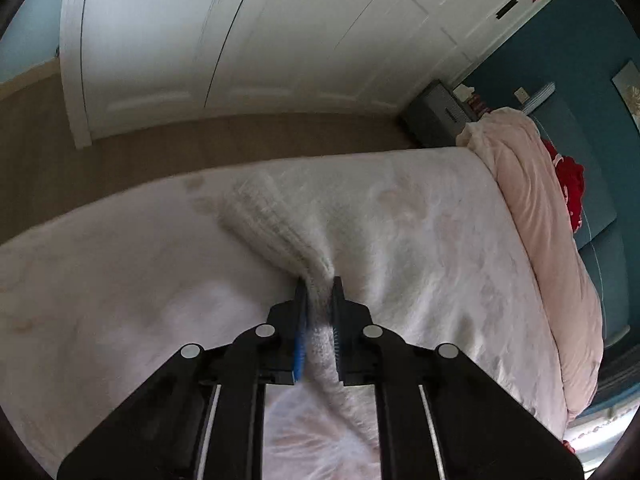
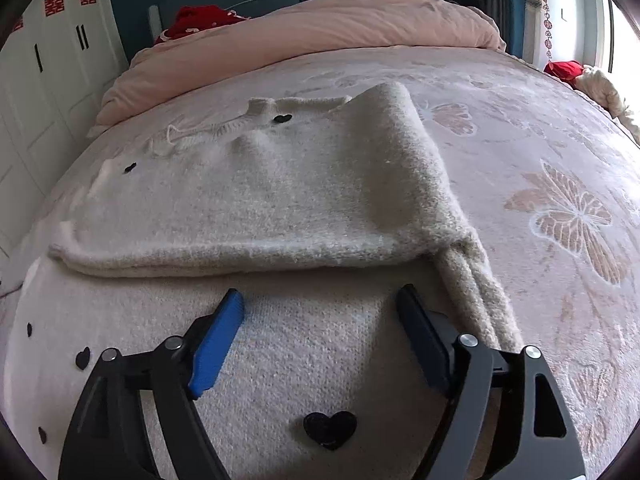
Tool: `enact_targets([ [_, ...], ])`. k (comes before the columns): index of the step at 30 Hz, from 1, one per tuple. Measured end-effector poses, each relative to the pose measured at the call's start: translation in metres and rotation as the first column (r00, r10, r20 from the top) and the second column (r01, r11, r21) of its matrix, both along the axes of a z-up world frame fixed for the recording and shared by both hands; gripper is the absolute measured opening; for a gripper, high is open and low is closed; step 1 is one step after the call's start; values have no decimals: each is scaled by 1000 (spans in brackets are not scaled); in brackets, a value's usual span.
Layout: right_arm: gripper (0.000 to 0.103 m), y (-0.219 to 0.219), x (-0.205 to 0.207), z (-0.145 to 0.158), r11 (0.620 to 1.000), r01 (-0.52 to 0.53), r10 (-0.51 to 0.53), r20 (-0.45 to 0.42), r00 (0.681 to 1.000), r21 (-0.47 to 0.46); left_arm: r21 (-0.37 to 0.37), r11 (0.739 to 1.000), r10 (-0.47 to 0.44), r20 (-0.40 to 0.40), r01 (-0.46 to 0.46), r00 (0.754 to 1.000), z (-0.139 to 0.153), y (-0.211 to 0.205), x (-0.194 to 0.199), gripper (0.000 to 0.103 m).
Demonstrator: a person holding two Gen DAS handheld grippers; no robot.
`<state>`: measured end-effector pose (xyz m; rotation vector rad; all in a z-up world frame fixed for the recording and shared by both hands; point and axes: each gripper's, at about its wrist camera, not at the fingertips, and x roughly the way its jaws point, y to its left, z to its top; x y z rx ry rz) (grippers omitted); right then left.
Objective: Fold small clothes
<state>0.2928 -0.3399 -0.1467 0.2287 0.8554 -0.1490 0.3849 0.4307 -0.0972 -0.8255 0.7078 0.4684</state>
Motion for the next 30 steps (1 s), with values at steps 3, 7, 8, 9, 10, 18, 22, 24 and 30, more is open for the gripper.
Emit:
enact_targets([
  [3, 81, 3, -2, -2, 1000, -1, 1, 4, 1000, 2, 107, 990, -98, 92, 88, 991, 54, -36, 7, 8],
  [7, 83, 1, -3, -2, 1000, -3, 3, 13, 1000, 20, 255, 923, -349, 247, 287, 904, 145, -141, 5, 8],
  [8, 83, 1, -3, -2, 1000, -3, 3, 14, 1000, 23, 269, 901, -410, 282, 339, 867, 162, -171, 1, 8],
  [9, 83, 0, -3, -2, 1000, -3, 3, 15, 1000, 25, 281, 865, -491, 312, 415, 813, 179, -212, -3, 9],
  [10, 83, 0, -3, -1, 1000, -3, 2, 16, 1000, 29, 291, 831, -552, 325, 474, 768, 188, -246, -6, 9],
  [18, 83, -11, -7, 5, 993, -10, 4, 50, 999, 121, 128, 677, -735, 145, 724, 662, 79, -464, -51, 59],
  [22, 83, -10, -19, 38, 981, -51, 24, 141, 990, 187, 63, 705, -709, 53, 707, 703, 23, -463, -75, 60],
  [24, 84, 0, -14, 54, 976, -93, 58, 175, 983, 196, 45, 742, -670, 51, 669, 741, 14, -436, -93, 63],
  [30, 84, 40, 74, 47, 942, -153, 147, 40, 988, 299, -135, 847, -502, 115, 514, 857, 2, -349, -86, 63],
])
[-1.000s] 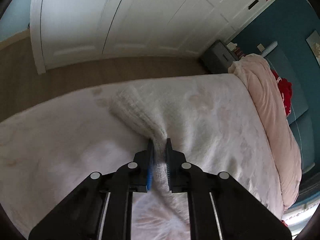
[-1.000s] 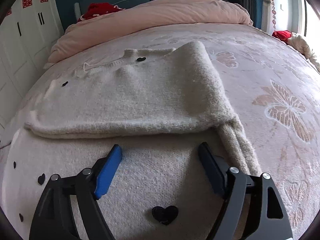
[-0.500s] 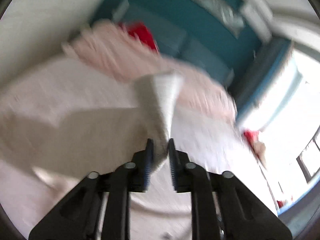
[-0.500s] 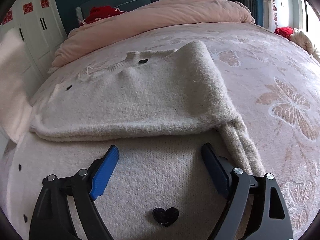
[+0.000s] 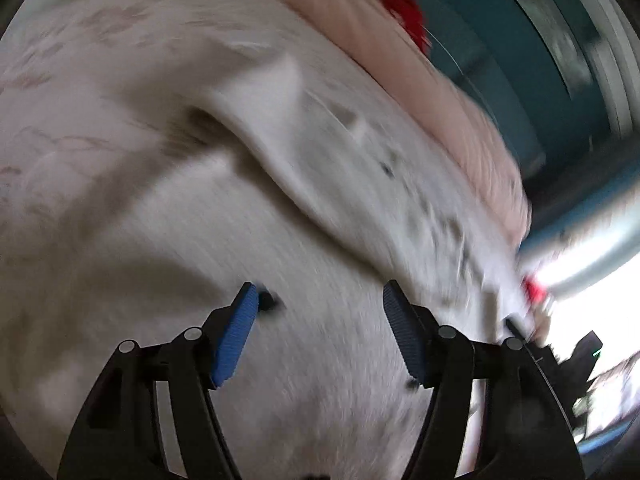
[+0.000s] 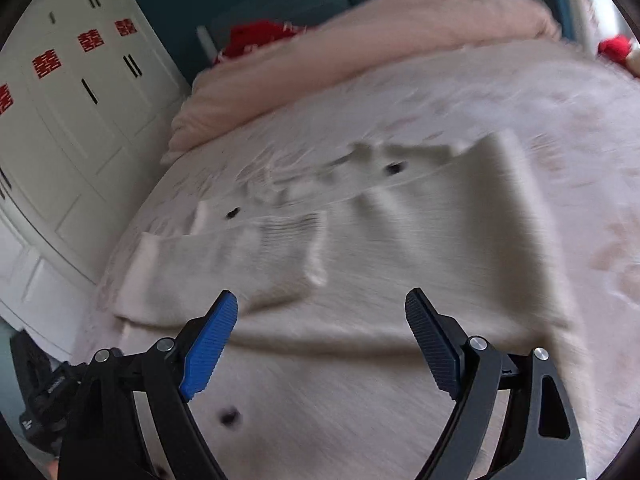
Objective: Fold small clothes
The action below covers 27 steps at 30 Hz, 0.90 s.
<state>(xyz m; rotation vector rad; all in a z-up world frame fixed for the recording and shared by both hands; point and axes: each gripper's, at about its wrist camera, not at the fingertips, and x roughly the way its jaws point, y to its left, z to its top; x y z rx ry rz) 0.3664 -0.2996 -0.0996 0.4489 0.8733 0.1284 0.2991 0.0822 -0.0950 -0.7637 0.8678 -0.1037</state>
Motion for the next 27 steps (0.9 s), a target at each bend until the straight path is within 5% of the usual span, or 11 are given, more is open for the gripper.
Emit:
enact_targets([
  [3, 72, 27, 41, -22, 999, -33, 35, -100, 994, 20, -74, 995, 67, -8, -68, 998, 5, 29, 14, 63],
  [5, 33, 39, 55, -33, 1000, -23, 24, -156, 988, 8, -86, 992, 92, -8, -93, 996, 4, 39, 20, 64],
  [7, 11, 40, 59, -27, 999, -23, 29, -134, 991, 48, -143, 984, 109, -19, -111, 994, -1, 48, 30, 64],
  [13, 10, 10, 43, 86, 996, 10, -24, 161, 987, 90, -394, 906, 141, -66, -156, 988, -17, 65, 59, 64],
  [15, 10, -13, 33, 105, 998, 40, -49, 202, 978, 46, -397, 899, 161, -93, -185, 982, -22, 59, 76, 64],
  [17, 10, -30, 29, 94, 991, 95, -80, 163, 983, -91, -361, 915, 147, -116, -180, 982, -27, 51, 86, 63],
  [19, 10, -45, 30, 46, 977, 103, -100, 26, 995, -185, -339, 926, 121, -152, -167, 981, -40, 40, 93, 62],
  [22, 10, -66, 23, -12, 984, 121, -136, -112, 984, -128, -309, 937, 124, -140, -163, 982, -46, 28, 88, 62],
  [26, 11, -68, 26, -13, 989, 148, -148, -80, 986, -18, -297, 938, 153, -118, -181, 981, -42, 28, 90, 58],
  [27, 11, -73, 27, -7, 989, 149, -148, -63, 987, 1, -289, 938, 166, -105, -190, 980, -39, 29, 91, 44],
])
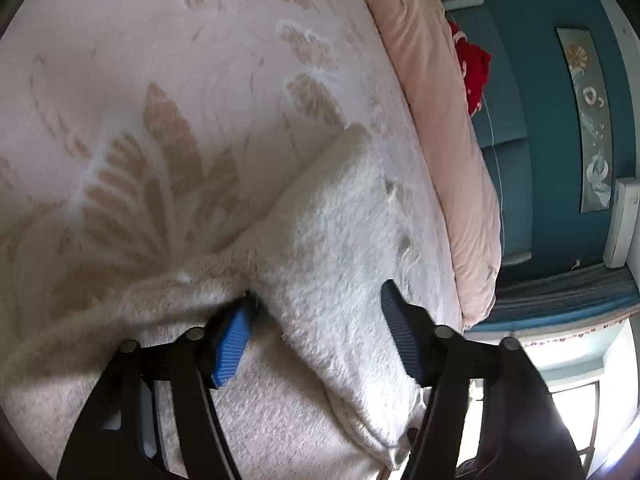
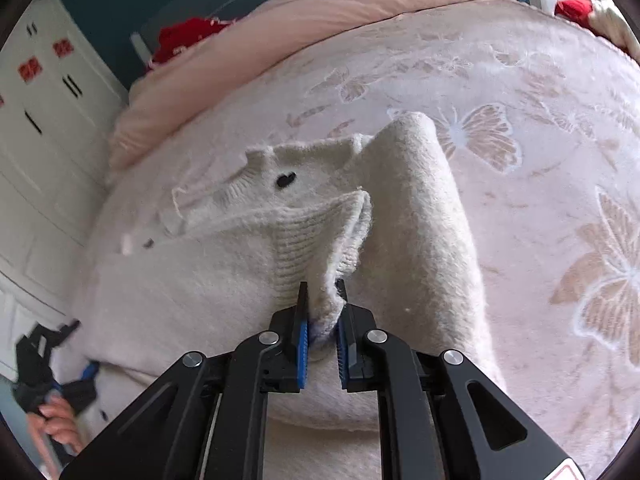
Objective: Fold small clothes
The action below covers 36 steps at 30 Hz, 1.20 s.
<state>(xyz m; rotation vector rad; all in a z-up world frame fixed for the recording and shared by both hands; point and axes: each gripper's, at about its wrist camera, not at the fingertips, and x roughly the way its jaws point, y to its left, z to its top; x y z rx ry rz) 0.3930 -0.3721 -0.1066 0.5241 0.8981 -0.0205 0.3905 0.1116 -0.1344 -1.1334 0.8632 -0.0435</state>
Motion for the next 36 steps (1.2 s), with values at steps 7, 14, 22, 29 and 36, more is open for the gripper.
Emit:
enact_targets([
  [7, 11, -4, -6, -1, 999, -21, 21, 14, 1000, -48, 190, 980, 52, 59, -63, 997, 6, 11, -3, 8],
  [14, 21, -11, -26, -5, 1000, 30, -30, 8, 1000, 10, 329, 944, -20, 37, 7, 999, -6, 1, -4, 8],
  [22, 64, -20, -193, 17, 997, 45, -49, -70, 996, -67, 441, 877, -217, 7, 191, 976, 36, 25, -94, 72],
  [29, 72, 4, -320, -14, 994, 25, -3, -195, 981, 111, 322, 906, -258, -95, 275, 961, 14, 68, -233, 89],
  [36, 78, 38, -307, -19, 982, 26, -5, -112, 994, 186, 303, 918, -258, -37, 257, 965, 12, 41, -265, 98],
])
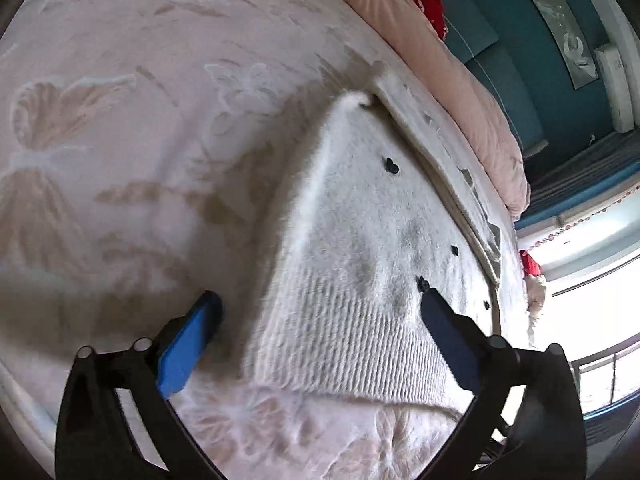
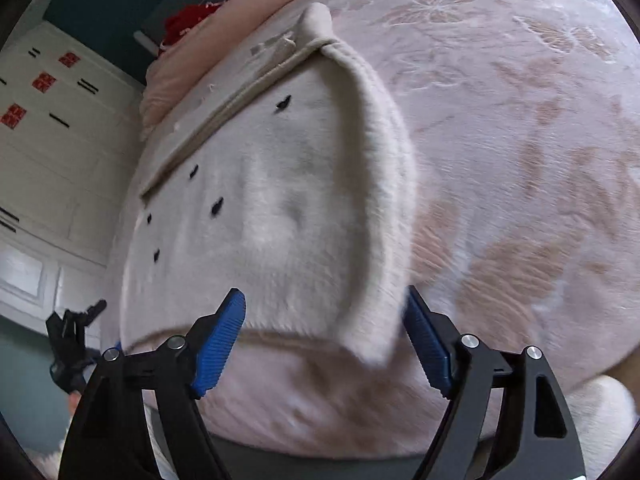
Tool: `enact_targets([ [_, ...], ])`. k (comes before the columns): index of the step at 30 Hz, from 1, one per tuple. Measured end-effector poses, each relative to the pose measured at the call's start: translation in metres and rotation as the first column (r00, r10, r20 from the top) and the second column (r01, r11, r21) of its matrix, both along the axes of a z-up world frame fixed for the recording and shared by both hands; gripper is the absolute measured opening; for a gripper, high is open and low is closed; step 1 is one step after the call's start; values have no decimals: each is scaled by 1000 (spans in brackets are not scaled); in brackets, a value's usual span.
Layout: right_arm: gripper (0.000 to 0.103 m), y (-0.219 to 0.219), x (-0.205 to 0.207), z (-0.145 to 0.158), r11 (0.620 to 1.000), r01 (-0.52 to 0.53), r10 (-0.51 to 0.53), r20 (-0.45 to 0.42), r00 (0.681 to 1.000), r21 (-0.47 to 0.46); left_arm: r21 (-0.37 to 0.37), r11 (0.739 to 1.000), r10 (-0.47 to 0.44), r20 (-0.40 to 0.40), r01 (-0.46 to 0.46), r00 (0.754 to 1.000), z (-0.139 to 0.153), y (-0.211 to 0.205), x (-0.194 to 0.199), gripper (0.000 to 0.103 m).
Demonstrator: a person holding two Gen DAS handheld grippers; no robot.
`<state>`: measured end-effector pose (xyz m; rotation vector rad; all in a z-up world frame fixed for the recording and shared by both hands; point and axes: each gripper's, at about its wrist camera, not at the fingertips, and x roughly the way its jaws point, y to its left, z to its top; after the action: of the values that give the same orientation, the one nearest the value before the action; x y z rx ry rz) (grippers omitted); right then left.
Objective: Fold small clothes
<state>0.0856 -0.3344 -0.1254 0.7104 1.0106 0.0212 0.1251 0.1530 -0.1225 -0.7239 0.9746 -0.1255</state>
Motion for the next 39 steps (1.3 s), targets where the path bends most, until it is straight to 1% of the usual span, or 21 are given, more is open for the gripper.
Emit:
enact_targets([
  [4, 78, 8, 18, -1, 999, 38, -38, 19, 999, -7, -20, 1000, 24, -5, -24, 1000, 1, -12, 11, 98],
  [5, 69, 8, 20, -1, 999, 46, -46, 22, 999, -8, -23, 1000, 7, -18, -7, 1000, 1, -16, 16, 96],
  [6, 55, 8, 25, -1, 999, 51, -51, 16, 999, 1, -21, 1000, -2, -26, 2, 1000, 2, -17, 21, 82],
  [7, 11, 6, 28, -3, 998, 52, -52, 0, 999, 24, -19, 1000, -19, -39, 19, 999, 2, -19, 25, 50],
  [8, 12, 0, 27, -2, 996, 64, -64, -8, 998, 54, -16, 999, -39, -64, 38, 997, 2, -20, 28, 34],
  [9, 11, -3, 23, 3, 994, 82, -83, 12, 997, 70, -14, 999, -46, -113, 44, 992, 0, -18, 31, 8],
  [10, 11, -3, 21, 12, 995, 84, -86, 34, 996, 60, -26, 999, -30, -133, 27, 991, 2, -13, 30, 8],
  [12, 10, -3, 10, 36, 997, 66, -69, 80, 994, 42, -40, 999, -2, -108, -3, 994, 15, 0, 19, 7],
  [15, 9, 1, -10, 66, 1000, 11, -11, 111, 994, -5, -28, 999, -36, -53, 34, 998, 44, 11, -4, 7],
  [17, 9, 3, -23, 77, 999, -32, 36, 101, 994, -37, -17, 998, -64, -42, 64, 997, 55, 15, -20, 6],
  [20, 9, 3, -59, 83, 986, -142, 145, 38, 989, -89, 17, 993, -115, -48, 116, 992, 68, 19, -55, 6],
  [23, 9, 14, -100, 79, 932, -328, 314, -110, 943, -153, 53, 980, -187, -92, 193, 978, 72, 25, -99, 6],
  [26, 9, 21, -143, 80, 880, -453, 425, -190, 885, -142, 82, 956, -269, -149, 283, 952, 74, 25, -148, 6],
  [27, 9, 24, -158, 85, 864, -485, 455, -206, 866, -132, 84, 943, -304, -174, 322, 937, 76, 23, -171, 6],
  [29, 9, 25, -178, 95, 856, -507, 479, -211, 852, -104, 71, 926, -349, -208, 370, 914, 82, 22, -197, 6],
  [31, 9, 21, -188, 118, 873, -484, 470, -157, 869, -61, 38, 927, -357, -208, 372, 911, 97, 26, -210, 6],
  [33, 9, 12, -178, 143, 894, -443, 439, -72, 896, -60, 57, 925, -364, -156, 377, 918, 125, 27, -203, 6],
  [35, 9, -4, -152, 169, 921, -386, 389, 47, 920, -58, 65, 929, -359, -73, 363, 931, 156, 26, -177, 6],
  [36, 9, -15, -132, 179, 937, -344, 348, 111, 931, -55, 67, 929, -364, -13, 364, 931, 174, 22, -152, 7],
  [38, 10, -39, -82, 180, 965, -261, 261, 197, 945, -30, 146, 928, -357, 76, 343, 931, 198, 5, -109, 7],
  [39, 10, -46, -64, 174, 973, -233, 227, 216, 949, -2, 191, 924, -356, 119, 330, 927, 205, -7, -76, 7],
])
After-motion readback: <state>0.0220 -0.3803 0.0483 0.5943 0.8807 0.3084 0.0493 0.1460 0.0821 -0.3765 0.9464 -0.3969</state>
